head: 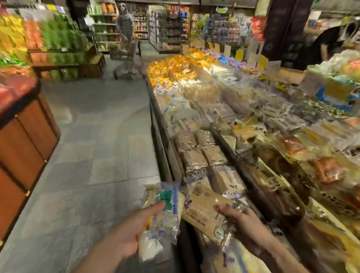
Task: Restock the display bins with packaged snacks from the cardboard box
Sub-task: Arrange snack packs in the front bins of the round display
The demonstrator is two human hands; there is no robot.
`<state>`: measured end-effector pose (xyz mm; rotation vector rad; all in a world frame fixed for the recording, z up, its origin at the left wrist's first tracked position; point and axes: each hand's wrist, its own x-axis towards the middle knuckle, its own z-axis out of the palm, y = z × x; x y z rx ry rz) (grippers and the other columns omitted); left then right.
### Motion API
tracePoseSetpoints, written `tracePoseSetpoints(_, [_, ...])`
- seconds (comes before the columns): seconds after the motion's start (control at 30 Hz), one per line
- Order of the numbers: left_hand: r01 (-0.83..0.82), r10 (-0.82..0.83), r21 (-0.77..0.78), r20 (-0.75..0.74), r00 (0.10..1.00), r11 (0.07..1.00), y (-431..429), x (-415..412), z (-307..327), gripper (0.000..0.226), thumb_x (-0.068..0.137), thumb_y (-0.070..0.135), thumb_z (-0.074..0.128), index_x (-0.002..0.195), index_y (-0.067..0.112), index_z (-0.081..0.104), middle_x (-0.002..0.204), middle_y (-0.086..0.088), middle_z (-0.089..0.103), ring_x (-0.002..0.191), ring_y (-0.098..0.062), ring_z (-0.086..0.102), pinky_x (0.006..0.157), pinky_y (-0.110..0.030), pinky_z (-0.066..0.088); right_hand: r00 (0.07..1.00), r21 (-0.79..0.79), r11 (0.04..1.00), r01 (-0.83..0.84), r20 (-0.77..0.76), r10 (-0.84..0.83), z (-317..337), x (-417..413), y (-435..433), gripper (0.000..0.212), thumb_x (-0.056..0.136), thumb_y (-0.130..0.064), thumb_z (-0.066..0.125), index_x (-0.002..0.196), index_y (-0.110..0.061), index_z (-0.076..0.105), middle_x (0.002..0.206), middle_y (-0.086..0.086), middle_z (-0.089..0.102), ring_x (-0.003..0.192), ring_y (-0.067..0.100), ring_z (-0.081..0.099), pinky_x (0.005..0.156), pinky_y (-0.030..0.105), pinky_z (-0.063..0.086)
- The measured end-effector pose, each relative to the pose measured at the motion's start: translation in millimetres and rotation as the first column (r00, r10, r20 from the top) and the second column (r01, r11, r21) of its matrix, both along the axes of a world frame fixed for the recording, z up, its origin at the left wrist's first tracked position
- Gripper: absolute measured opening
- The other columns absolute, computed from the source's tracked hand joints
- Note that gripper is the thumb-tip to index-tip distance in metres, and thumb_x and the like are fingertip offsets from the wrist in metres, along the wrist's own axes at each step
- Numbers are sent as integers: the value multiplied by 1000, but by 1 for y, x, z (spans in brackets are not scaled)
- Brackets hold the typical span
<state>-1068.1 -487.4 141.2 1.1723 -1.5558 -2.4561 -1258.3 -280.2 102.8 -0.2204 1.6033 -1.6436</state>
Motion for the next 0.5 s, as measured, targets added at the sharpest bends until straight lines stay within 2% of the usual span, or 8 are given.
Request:
tracePoseSetpoints(0.07, [7, -7, -7, -5, 1000, 1000, -35, -23, -4, 42, 83, 24, 72, 118, 2, 65, 100, -21, 75, 72, -29, 75, 51, -31, 57, 999, -10, 999, 45, 12, -45, -9, -18, -36, 35, 82, -23, 78, 102, 6, 71, 74, 7, 67, 47, 10, 47, 42, 22, 38])
tracePoseSetpoints(0.13, [19, -19, -14, -4, 1000, 1000, -73, -50, -10, 47, 80, 23, 73, 121, 1, 63, 100, -21, 75, 71, -30, 75, 50, -31, 56, 995, -23, 996, 87, 51, -86, -19, -39, -68, 36, 85, -21, 77, 110, 3, 68, 92, 12, 74, 47, 10, 52, 41, 23, 42])
tracePoseSetpoints(0.17, [31, -31, -12, 1, 1000, 999, -90, -64, -12, 51, 78, 23, 74, 123, 1, 62, 102, -22, 74, 73, -30, 75, 51, -31, 56, 990, -35, 992, 118, 85, -114, -27, -51, -83, 41, 84, -24, 78, 114, 2, 68, 93, 14, 72, 47, 11, 54, 39, 24, 45])
tracePoseSetpoints(0.27, [95, -97, 35, 36, 995, 995, -142, -104, -12, 59, 74, 24, 77, 126, 3, 58, 107, -23, 73, 80, -32, 74, 56, -35, 58, 947, -58, 976, 212, 260, -190, -38, -81, -124, 38, 93, -24, 66, 125, -3, 63, 62, 8, 67, 37, 15, 54, 37, 29, 51])
tracePoseSetpoints(0.3, [124, -125, 43, 31, 992, 991, -160, -118, -10, 57, 74, 23, 76, 124, 2, 60, 106, -24, 73, 78, -32, 74, 55, -36, 58, 929, -86, 966, 244, 305, -208, -38, -90, -137, 36, 96, -22, 62, 127, -5, 61, 57, 8, 63, 35, 17, 54, 37, 30, 52])
tracePoseSetpoints(0.37, [171, -172, 36, 20, 985, 985, -192, -146, -2, 53, 74, 21, 75, 121, 0, 62, 106, -24, 73, 76, -31, 74, 56, -37, 59, 911, -46, 951, 306, 303, -279, -32, -112, -163, 29, 98, -23, 59, 121, -6, 65, 55, 9, 56, 37, 16, 54, 37, 25, 46])
tracePoseSetpoints(0.43, [198, -199, 26, 6, 980, 980, -218, -173, 6, 52, 73, 21, 74, 120, 1, 62, 105, -23, 73, 76, -30, 74, 61, -38, 60, 910, 13, 937, 348, 235, -341, -26, -139, -186, 23, 100, -25, 57, 112, -8, 67, 68, 9, 58, 48, 15, 55, 43, 25, 44])
tracePoseSetpoints(0.5, [227, -227, 23, -9, 974, 974, -242, -200, 11, 49, 72, 23, 73, 116, 3, 63, 103, -21, 74, 75, -28, 74, 61, -36, 58, 889, 53, 909, 413, 194, -415, -24, -166, -208, 32, 94, -28, 65, 115, -5, 68, 89, 13, 63, 60, 18, 59, 49, 29, 49])
